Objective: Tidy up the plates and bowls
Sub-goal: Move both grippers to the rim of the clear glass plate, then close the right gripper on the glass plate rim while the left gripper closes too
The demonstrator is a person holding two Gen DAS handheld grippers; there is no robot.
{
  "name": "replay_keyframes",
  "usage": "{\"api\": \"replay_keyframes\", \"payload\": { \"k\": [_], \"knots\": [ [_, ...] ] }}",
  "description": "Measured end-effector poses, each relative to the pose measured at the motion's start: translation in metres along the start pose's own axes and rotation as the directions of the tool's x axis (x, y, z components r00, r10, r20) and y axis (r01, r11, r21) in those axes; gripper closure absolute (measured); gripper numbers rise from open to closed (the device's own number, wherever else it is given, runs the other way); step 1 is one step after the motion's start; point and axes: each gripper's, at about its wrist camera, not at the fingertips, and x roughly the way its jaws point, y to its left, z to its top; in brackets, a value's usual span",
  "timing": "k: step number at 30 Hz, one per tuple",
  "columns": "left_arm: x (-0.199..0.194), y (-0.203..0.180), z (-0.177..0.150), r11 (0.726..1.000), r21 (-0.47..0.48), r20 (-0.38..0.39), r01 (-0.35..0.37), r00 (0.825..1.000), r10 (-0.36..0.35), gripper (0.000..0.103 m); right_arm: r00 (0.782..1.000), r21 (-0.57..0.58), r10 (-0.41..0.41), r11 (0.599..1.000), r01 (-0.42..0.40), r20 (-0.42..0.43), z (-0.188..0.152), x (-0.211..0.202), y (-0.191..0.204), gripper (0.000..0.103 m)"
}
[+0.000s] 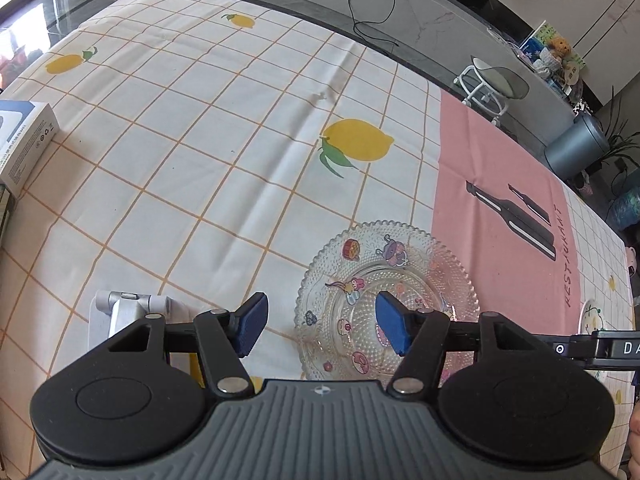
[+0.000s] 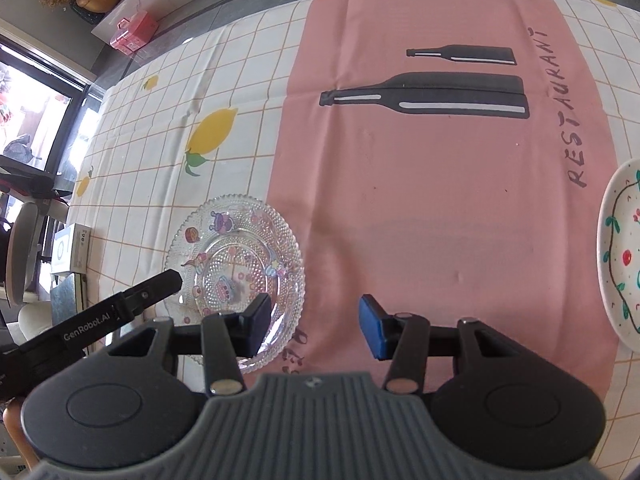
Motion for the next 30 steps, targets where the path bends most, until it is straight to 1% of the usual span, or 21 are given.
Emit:
{"api": "replay_keyframes", "payload": {
  "k": [5,8,12,15,21,24,27,29,30],
  "knots": [
    [0.004,0.001,-0.001,1.000,0.006,-0.011,0.001,1.000,-0.001,0.030,0.999,-0.029,-0.042,0.999,0.042,0.002,0.003,0.011,0.006,0.054],
    [0.007,0.002,-0.002,1.000,0.001,-0.020,0.005,1.000,-0.005,0.030,0.995,-0.044,-0.096,0.994,0.097,0.016,0.004,0.018,0.009,0.054],
    [0.011,0.004,0.000,1.000,-0.004,-0.019,0.006,1.000,-0.006,0.030,0.995,-0.087,-0.095,0.991,0.098,0.039,0.005,0.025,0.015,0.053],
    [0.010,0.006,0.000,1.000,-0.010,-0.022,0.008,1.000,-0.008,0.030,0.992,-0.112,-0.119,0.986,0.123,0.037,0.006,0.031,0.022,0.053],
    [0.002,0.012,0.001,1.000,-0.024,-0.025,-0.005,1.000,0.005,0.030,0.997,-0.114,-0.080,0.990,0.079,-0.001,0.004,0.040,0.031,0.054],
    [0.007,0.011,0.000,1.000,-0.009,-0.047,-0.020,0.999,0.020,0.030,0.996,-0.119,-0.083,0.990,0.082,-0.008,0.003,0.045,0.032,0.055],
    [0.008,0.010,-0.003,1.000,0.002,-0.027,0.000,1.000,0.000,0.031,0.998,-0.134,-0.067,0.989,0.065,-0.013,0.004,0.047,0.035,0.064],
    [0.008,0.010,-0.003,1.000,0.002,-0.024,0.027,0.999,-0.027,0.037,0.999,-0.109,-0.037,0.993,0.034,-0.032,0.005,0.049,0.034,0.069],
    [0.008,0.010,-0.004,0.999,-0.005,-0.023,0.039,0.999,-0.039,0.037,0.999,-0.084,-0.020,0.996,0.017,-0.042,0.005,0.049,0.032,0.069]
  ]
}}
